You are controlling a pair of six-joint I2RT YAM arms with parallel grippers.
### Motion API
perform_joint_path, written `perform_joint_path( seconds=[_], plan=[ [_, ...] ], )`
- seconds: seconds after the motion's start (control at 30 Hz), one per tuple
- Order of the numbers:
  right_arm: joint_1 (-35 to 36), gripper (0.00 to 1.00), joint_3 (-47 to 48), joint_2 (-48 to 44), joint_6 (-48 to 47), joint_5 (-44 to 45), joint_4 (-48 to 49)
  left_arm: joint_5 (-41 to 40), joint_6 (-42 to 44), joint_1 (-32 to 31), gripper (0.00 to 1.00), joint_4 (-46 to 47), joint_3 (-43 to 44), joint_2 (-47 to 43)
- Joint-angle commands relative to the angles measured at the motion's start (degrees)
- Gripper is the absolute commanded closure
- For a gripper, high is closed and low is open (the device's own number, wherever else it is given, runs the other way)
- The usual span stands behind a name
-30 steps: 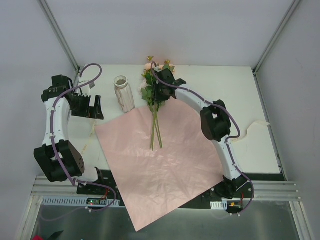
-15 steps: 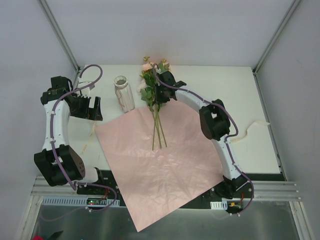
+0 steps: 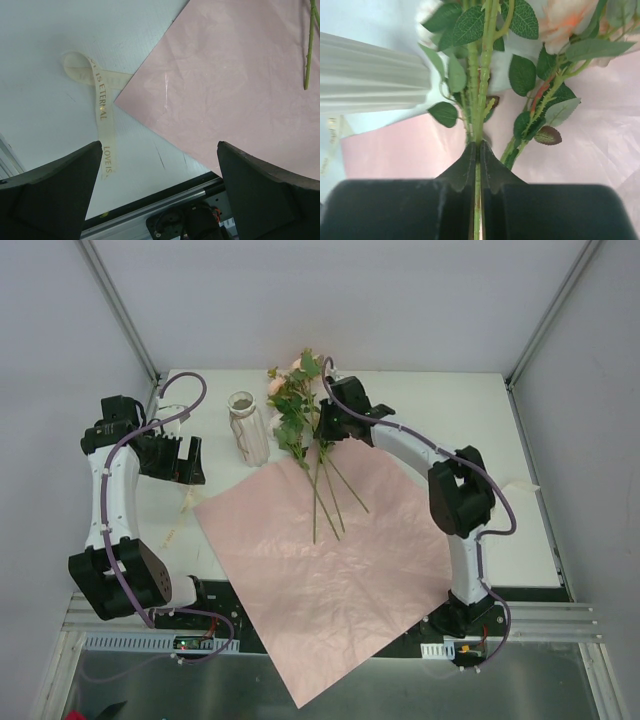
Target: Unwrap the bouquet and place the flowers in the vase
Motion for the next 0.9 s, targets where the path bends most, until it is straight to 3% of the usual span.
perform_joint_path(
  seconds=[0.0, 0.2, 0.43, 0.53, 0.63, 0.87],
  plan=[
    [0.5, 0.99, -2.1, -8.7, 1.4, -1.1, 6.7, -0.4, 1.2, -0.2, 0.01, -0.9, -0.3, -2.0],
    [1.5, 0.99, -8.5, -13.5, 0.9, -0.7, 7.4, -0.5, 1.9, -0.2, 0.01, -1.0, -1.0, -2.1],
    [3.5, 0.99, -22.2, -20.8, 1.5, 1.3, 12.9, -0.1, 2.3, -0.2, 0.01, -1.0, -1.8, -1.8],
    [4.5, 0.99, -22.5, -24.0, 0.6, 2.1, 14.2, 0.1, 2.2, -0.2, 0.01, -1.1, -1.5, -1.7],
    [4.9, 0.99, -16.4, -25.1, -0.2, 1.4, 13.9, 0.0, 1.6, -0.2, 0.01, -1.0, -0.9, -1.5],
    [8.0, 0.99, 10.0, -20.2, -5.7, -1.9, 11.8, -0.5, 0.2, -0.2, 0.01, -1.0, 0.0, -2.0]
  ],
)
